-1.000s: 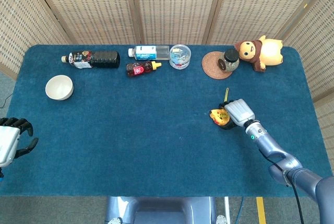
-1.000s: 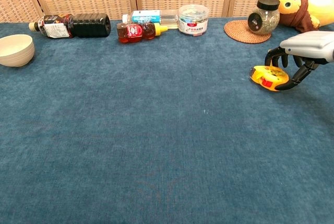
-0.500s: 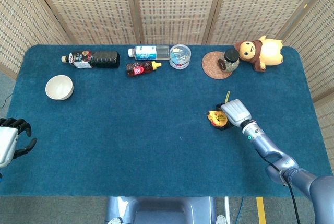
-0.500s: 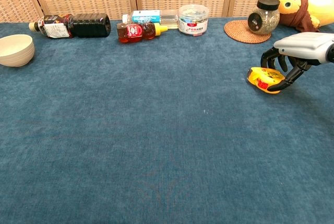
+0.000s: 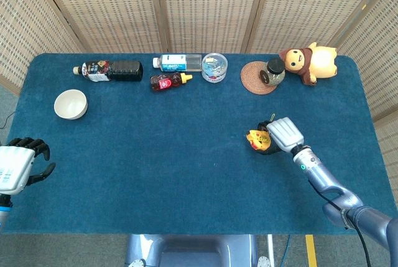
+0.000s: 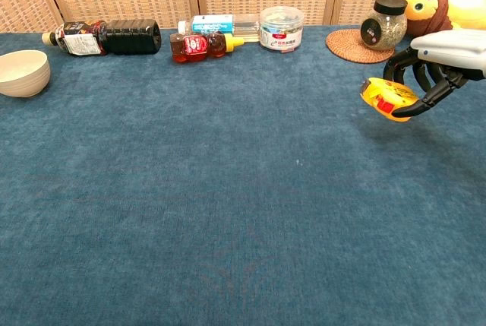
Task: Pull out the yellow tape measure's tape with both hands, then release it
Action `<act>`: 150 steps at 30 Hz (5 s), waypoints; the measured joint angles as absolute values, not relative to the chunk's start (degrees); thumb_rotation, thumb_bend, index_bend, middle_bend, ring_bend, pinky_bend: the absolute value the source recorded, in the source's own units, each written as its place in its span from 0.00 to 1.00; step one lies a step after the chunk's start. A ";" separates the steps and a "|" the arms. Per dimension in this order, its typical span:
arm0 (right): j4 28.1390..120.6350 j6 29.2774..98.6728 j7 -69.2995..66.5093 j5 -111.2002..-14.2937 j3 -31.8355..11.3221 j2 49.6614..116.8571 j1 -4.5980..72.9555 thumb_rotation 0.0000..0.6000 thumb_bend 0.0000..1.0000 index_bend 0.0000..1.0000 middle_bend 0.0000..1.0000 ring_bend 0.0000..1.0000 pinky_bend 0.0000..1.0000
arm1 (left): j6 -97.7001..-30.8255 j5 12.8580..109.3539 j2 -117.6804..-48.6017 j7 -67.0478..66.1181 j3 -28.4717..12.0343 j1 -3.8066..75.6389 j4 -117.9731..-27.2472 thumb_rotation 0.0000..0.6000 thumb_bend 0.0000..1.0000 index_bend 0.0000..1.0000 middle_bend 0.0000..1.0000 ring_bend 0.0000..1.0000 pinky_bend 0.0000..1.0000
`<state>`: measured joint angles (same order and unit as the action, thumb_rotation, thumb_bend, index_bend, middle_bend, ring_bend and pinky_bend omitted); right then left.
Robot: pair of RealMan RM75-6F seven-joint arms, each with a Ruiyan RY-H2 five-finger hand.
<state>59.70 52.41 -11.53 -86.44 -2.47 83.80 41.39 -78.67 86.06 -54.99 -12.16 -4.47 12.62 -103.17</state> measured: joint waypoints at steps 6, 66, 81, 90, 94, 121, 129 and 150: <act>68.30 55.15 -8.35 -86.65 -1.95 80.24 39.39 0.60 0.24 0.55 0.58 0.59 0.58 | -72.16 84.57 -53.47 -11.58 -6.03 17.16 -106.21 0.92 0.26 0.58 0.50 0.40 0.42; 88.66 60.60 11.03 -85.96 -7.36 81.64 40.89 0.59 0.23 0.55 0.58 0.59 0.61 | -24.10 66.26 -63.70 13.60 -15.81 57.23 -98.22 0.60 0.35 0.48 0.94 0.93 0.90; 90.02 61.42 10.99 -86.27 -7.01 81.16 40.40 0.59 0.23 0.55 0.58 0.60 0.62 | -22.32 68.47 -66.22 13.76 -15.33 60.94 -96.10 0.60 0.43 0.48 0.95 0.94 0.90; 89.96 61.32 10.52 -86.12 -7.06 81.09 40.40 0.59 0.23 0.55 0.58 0.60 0.62 | -24.02 68.19 -67.27 12.23 -14.55 61.89 -95.18 0.62 0.36 0.43 0.95 0.94 0.90; 89.74 61.18 10.24 -85.98 -7.09 81.18 40.44 0.59 0.23 0.55 0.58 0.60 0.62 | -24.36 67.64 -68.14 12.28 -14.22 62.19 -94.87 0.64 0.34 0.38 0.95 0.94 0.90; 90.17 60.90 9.81 -85.33 -7.40 81.35 40.61 0.59 0.24 0.55 0.58 0.60 0.63 | -23.08 69.80 -71.77 24.47 -16.55 61.84 -93.62 1.00 0.43 0.34 0.95 0.94 0.90; 90.57 61.04 10.12 -85.01 -7.50 81.35 40.52 0.59 0.23 0.55 0.58 0.60 0.63 | -22.10 71.32 -72.24 26.77 -17.28 62.32 -92.55 1.00 0.42 0.34 0.95 0.94 0.90; 91.73 61.70 9.78 -85.05 -7.77 81.67 40.36 0.59 0.24 0.55 0.58 0.60 0.63 | -17.72 72.82 -73.07 31.89 -18.43 64.39 -90.25 1.00 0.42 0.34 0.95 0.94 0.90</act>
<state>91.73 61.70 9.78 -85.05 -7.77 81.67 40.36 -17.72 72.82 -73.07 31.89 -18.43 64.39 -90.25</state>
